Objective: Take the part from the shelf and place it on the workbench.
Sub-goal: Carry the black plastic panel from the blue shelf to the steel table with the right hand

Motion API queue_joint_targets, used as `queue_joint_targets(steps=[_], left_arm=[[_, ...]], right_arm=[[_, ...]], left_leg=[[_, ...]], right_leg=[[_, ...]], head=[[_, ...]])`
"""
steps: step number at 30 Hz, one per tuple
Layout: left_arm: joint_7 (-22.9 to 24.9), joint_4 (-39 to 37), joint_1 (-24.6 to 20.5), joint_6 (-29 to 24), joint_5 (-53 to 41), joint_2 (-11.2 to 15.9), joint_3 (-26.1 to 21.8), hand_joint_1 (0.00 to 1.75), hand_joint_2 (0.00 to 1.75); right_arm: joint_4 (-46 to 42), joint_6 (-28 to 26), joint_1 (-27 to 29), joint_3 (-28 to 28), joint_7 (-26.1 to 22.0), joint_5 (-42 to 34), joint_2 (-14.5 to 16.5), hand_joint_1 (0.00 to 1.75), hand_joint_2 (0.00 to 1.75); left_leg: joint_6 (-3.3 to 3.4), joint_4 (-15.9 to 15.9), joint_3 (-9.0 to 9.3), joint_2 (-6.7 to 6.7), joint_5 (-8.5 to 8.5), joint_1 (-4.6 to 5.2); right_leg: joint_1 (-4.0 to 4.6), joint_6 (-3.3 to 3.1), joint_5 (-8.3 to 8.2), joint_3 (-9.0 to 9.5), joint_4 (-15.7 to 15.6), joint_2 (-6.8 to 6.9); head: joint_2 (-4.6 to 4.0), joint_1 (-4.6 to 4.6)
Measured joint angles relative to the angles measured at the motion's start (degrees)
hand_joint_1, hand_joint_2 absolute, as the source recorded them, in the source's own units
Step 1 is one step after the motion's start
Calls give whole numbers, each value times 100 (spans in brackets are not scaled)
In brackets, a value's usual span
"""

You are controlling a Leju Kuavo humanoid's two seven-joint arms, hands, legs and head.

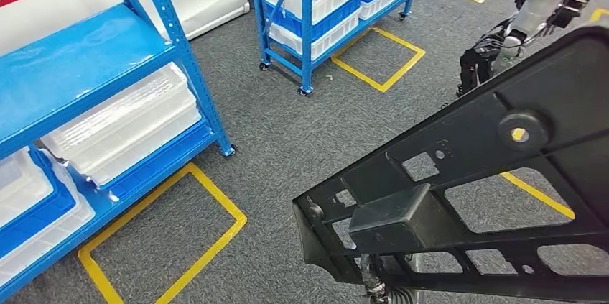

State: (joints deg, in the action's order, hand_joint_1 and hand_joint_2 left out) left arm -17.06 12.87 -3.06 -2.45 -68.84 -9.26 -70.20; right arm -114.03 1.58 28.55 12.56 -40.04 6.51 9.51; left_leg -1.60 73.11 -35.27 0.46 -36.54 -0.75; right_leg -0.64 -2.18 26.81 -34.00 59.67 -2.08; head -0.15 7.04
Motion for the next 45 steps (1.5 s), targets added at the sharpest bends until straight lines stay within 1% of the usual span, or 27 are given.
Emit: queue_joint_targets(steps=[2, 3, 5, 6, 8, 10, 12, 14, 15, 16, 19, 21, 23, 25, 27, 29, 30, 31, 32, 34, 36, 38, 39, 41, 42, 43, 45], left_arm=[[5, 0, 5, 0, -5, 9, 0, 0, 0], [6, 0, 3, 0, -9, 16, 0, 0, 0], [7, 0, -3, 0, -13, 27, 1, 0, 0], [10, 0, -9, 1, -15, 32, 2, 0, 0], [15, 0, -20, 4, -16, 36, 2, 0, 0], [13, 0, -28, 10, -20, 39, 4, 0, 0], [9, 0, -18, 13, -37, 43, 7, 0, 0], [8, 0, 2, 13, -55, 52, 7, 0, 0], [8, 0, 5, 13, -60, 56, 7, 0, 0], [8, 0, 3, 12, -63, 57, 9, 0, 0], [8, 0, -10, 11, -70, 57, 17, 0, 0], [8, 0, -27, 10, -72, 58, 21, 0, 0], [8, 0, -53, 9, -73, 57, 26, 0, 0], [8, -1, -62, 11, -73, 56, 33, 0, 0], [8, -2, -48, 14, -73, 57, 39, 0, 0], [8, -2, -29, 15, -73, 65, 43, 0, 0], [9, -2, -20, 15, -73, 68, 45, 0, 0], [9, -2, -14, 15, -73, 71, 48, 0, 0], [9, -2, -12, 16, -74, 72, 51, 0, 0], [9, -2, -13, 18, -76, 81, 58, 0, 0], [4, -2, -19, 21, -77, 92, 61, 0, 0], [2, -2, -29, 22, -77, 96, 63, 0, 0], [3, -2, -34, 22, -77, 96, 65, 0, 0], [1, -2, -31, 25, -77, 96, 68, 0, 0], [-1, -2, -26, 27, -77, 96, 69, 0, 0], [-1, -2, -18, 28, -77, 96, 70, 0, 0], [2, -2, -10, 29, -77, 97, 70, 0, 0]], right_arm=[[3, -8, 1, -3, 4, 8, 3, 175, 175], [3, -15, 0, -4, 7, 13, 4, 175, 175], [5, -34, -8, -4, 23, 32, 7, 175, 175], [7, -42, -8, -4, 34, 43, 9, 175, 175], [8, -53, 0, -6, 55, 66, 11, 175, 175], [8, -61, 5, -10, 58, 78, 11, 175, 175], [11, -68, 3, -13, 59, 82, 11, 175, 175], [22, -74, 0, -14, 61, 83, 11, 175, 175], [28, -75, 1, -16, 61, 83, 11, 175, 175], [32, -77, 2, -18, 61, 83, 11, 175, 175], [36, -78, -3, -21, 60, 83, 11, 175, 175], [39, -79, -4, -22, 57, 81, 15, 175, 175], [40, -80, 5, -23, 57, 81, 18, 175, 175], [40, -79, 8, -24, 57, 80, 20, 175, 175], [40, -78, 0, -24, 57, 80, 26, 175, 175], [40, -78, -5, -24, 58, 81, 32, 175, 175], [41, -78, -5, -24, 58, 81, 33, 175, 175], [42, -78, -4, -24, 58, 81, 33, 175, 175], [42, -78, -5, -24, 59, 81, 33, 175, 175], [46, -81, -13, -24, 61, 86, 34, 175, 175], [56, -97, -32, -24, 69, 101, 35, 175, 175], [64, -116, -39, -25, 76, 112, 36, 175, 175], [68, -121, -37, -26, 75, 114, 36, 175, 175], [76, -125, -48, -29, 75, 117, 35, 175, 175], [84, -126, -57, -30, 75, 118, 34, 175, 175], [91, -127, -66, -30, 76, 118, 34, 175, 175], [114, -131, -68, -31, 76, 118, 34, 175, 175]], left_leg=[[42, -629, 291, -104, 403, 0], [73, -1008, 460, -259, 553, -2], [117, -1468, 643, -503, 666, 1], [135, -1507, 650, -540, 650, 9], [187, -1560, 670, -405, 703, 6], [264, -1649, 699, -246, 776, -21], [309, -1691, 686, -70, 810, -21], [312, -1686, 654, 117, 809, -12], [303, -1680, 643, 202, 804, -13], [288, -1670, 641, 282, 794, -16], [193, -1608, 654, 471, 733, -11], [119, -1582, 676, 558, 705, 8], [58, -1586, 709, 624, 695, 1], [4, -1425, 656, 438, 543, -26], [-18, -802, 375, 123, 170, -42], [-7, -40, 4, 15, -125, -39], [8, 123, -89, 4, -116, -37], [31, 48, -75, -8, 15, -34], [62, -243, 41, -44, 236, -29], [138, -1032, 359, -330, 637, -24], [173, -1455, 516, -568, 740, -11], [193, -1542, 553, -498, 741, -1], [218, -1590, 576, -423, 772, -6], [279, -1689, 620, -253, 834, -24], [298, -1707, 629, -166, 844, -17], [311, -1710, 627, -78, 841, -8], [312, -1700, 622, 102, 822, 4]], right_leg=[[3, 9, -4, -11, 39, -155], [7, 25, -7, -24, 62, -223], [-1, 88, -31, -70, 93, -345], [-12, 133, -54, -95, 91, -408], [-28, 214, -99, -132, 80, -500], [3, 254, 28, -233, 260, -289], [14, 275, 400, -501, 839, 33], [-20, 311, 663, -740, 1421, 141], [-41, 327, 648, -736, 1480, 169], [-62, 340, 539, -615, 1323, 206], [-59, 323, 186, 16, 294, 491], [-16, 261, 179, 128, 53, 571], [-9, 188, 158, 96, 45, 458], [-24, 109, 123, 83, 11, 354], [-23, 50, 94, 66, -9, 244], [6, 23, 82, 46, -5, 107], [19, 18, 79, 44, -2, 28], [30, 15, 77, 49, 2, -53], [37, 15, 77, 59, 8, -134], [44, 26, 77, 62, 27, -275], [23, 78, 58, 14, 40, -406], [-4, 166, 16, -31, 20, -542], [-3, 196, 19, -49, 36, -498], [23, 235, 206, -191, 319, -201], [25, 246, 385, -333, 616, -10], [17, 265, 575, -505, 972, 93], [-13, 304, 748, -731, 1462, 160]], head=[[0, -1], [0, 1], [0, 2], [0, 1], [0, 1], [0, 6], [0, 13], [0, 15], [0, 15], [0, 15], [0, 15], [0, 11], [0, 9], [0, 9], [0, 9], [0, 9], [0, 9], [0, 9], [0, 9], [0, 11], [0, 11], [0, 10], [0, 11], [0, 13], [0, 13], [0, 14], [0, 14]])
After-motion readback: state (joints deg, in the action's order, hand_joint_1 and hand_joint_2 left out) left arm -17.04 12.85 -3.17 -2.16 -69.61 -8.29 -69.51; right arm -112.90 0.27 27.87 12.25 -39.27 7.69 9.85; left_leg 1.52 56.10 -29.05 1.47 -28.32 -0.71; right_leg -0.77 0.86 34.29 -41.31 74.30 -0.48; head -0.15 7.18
